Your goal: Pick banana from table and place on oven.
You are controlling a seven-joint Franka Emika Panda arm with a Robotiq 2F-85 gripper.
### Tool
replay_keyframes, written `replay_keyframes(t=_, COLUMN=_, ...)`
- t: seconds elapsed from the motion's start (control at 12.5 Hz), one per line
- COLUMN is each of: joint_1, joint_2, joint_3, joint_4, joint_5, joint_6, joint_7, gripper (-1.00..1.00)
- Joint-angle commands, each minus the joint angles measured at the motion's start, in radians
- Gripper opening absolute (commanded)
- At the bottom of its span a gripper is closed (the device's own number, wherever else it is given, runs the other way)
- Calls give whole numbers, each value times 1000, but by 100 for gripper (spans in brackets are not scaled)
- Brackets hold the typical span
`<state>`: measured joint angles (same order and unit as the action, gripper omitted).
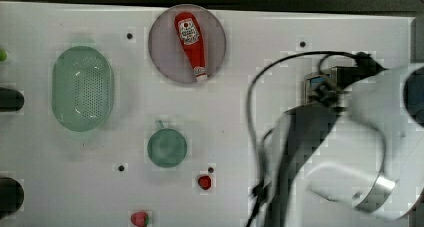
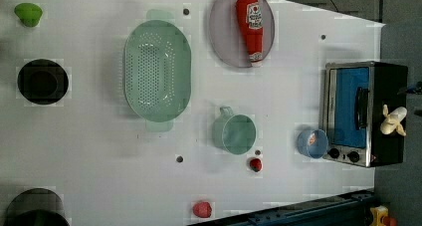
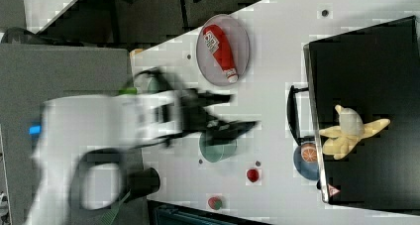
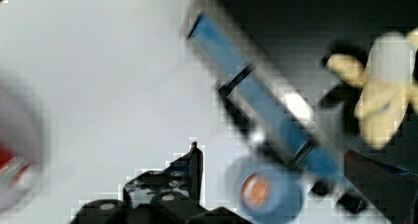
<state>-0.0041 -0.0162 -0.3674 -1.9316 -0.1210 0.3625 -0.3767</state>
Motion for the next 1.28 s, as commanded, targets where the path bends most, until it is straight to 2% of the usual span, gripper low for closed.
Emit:
replay_keyframes(t=0.08, joint_1=60, joint_2=-111, joint_3=139, joint_4=42, joint_5=15, joint_6=-148, joint_7=420, gripper=100)
replay_keyframes(t=0.24, joint_1=60, joint_2=-172, joint_3=206, joint_4=30, joint_5=18, joint_6=-158, joint_7=643, gripper=100)
replay_keyframes(t=0.4, joint_1=61, joint_2=-228, joint_3=260, joint_4=2, joint_5=23, joint_6=-165, joint_7=710, gripper=100)
replay_keyframes(t=0.88, joint_1=61, joint_2=-342, joint_3=271, joint_4=-116, joint_5=43, joint_6=-175, joint_7=638, gripper=100)
replay_keyframes(t=1.28, joint_1=60, joint_2=-364, joint_3=265, joint_4=-135, joint_5=43, joint_6=-184, joint_7=613, gripper=100)
